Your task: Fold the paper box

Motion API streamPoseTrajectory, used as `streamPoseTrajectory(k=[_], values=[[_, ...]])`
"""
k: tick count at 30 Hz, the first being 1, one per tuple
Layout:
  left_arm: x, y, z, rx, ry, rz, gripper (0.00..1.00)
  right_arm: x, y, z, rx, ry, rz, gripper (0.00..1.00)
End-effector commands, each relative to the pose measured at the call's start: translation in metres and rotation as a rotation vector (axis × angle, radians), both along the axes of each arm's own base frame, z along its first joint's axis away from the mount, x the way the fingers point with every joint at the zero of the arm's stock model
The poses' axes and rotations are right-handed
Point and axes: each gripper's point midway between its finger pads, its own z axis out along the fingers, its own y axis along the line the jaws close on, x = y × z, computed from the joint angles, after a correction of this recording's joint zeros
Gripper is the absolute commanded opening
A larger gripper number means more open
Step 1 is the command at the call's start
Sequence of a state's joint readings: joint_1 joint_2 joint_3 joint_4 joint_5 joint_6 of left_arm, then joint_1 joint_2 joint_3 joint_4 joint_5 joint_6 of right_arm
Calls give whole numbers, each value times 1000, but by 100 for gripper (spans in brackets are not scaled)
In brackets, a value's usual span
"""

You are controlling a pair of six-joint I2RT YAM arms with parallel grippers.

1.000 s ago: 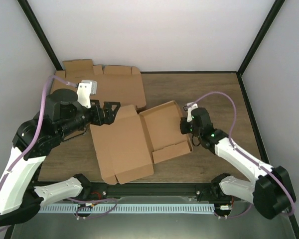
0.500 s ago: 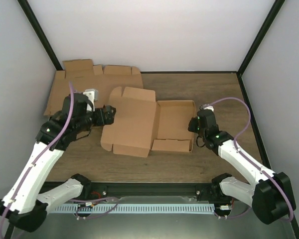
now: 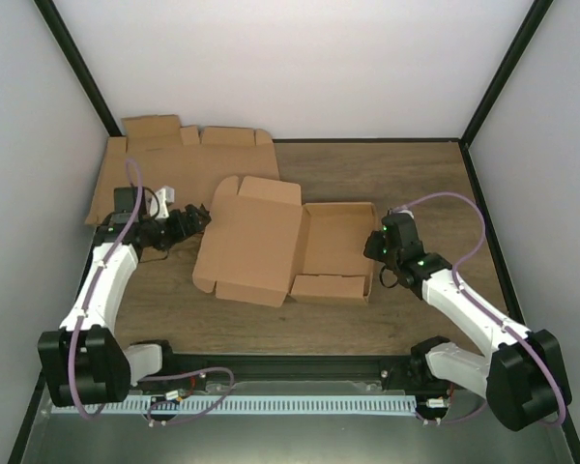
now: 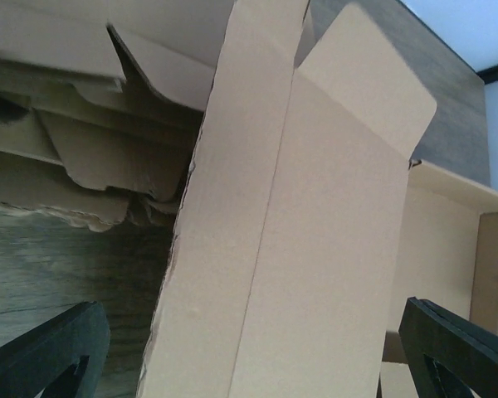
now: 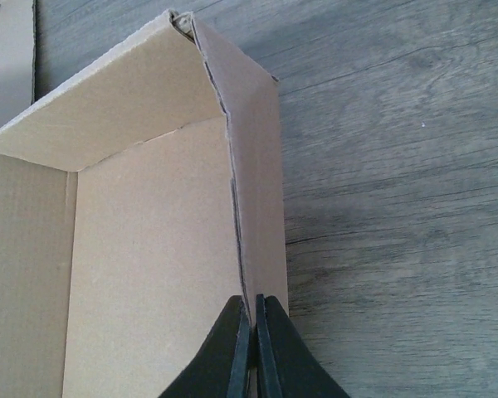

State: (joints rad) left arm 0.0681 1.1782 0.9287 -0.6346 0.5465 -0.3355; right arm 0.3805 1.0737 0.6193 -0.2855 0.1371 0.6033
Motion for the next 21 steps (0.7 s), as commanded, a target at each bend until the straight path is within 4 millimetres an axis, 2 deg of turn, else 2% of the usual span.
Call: streamPoseTrajectory(k=[1, 4, 12, 19, 21], values=[[8, -15, -3, -79, -82, -83, 98, 0, 3, -1, 41, 10, -3, 1], [5, -17, -16, -114, -98, -68, 98, -3, 5, -8, 53, 21, 12, 1], [2, -3, -65, -58, -46, 24, 97, -6, 10, -18, 65, 39, 37, 1], [-2, -25, -80, -198, -7, -55, 79, -8, 14, -28, 70, 63, 56, 1], [-3, -26, -79, -202, -8, -65, 66, -7, 15, -30, 73, 61, 65, 1]])
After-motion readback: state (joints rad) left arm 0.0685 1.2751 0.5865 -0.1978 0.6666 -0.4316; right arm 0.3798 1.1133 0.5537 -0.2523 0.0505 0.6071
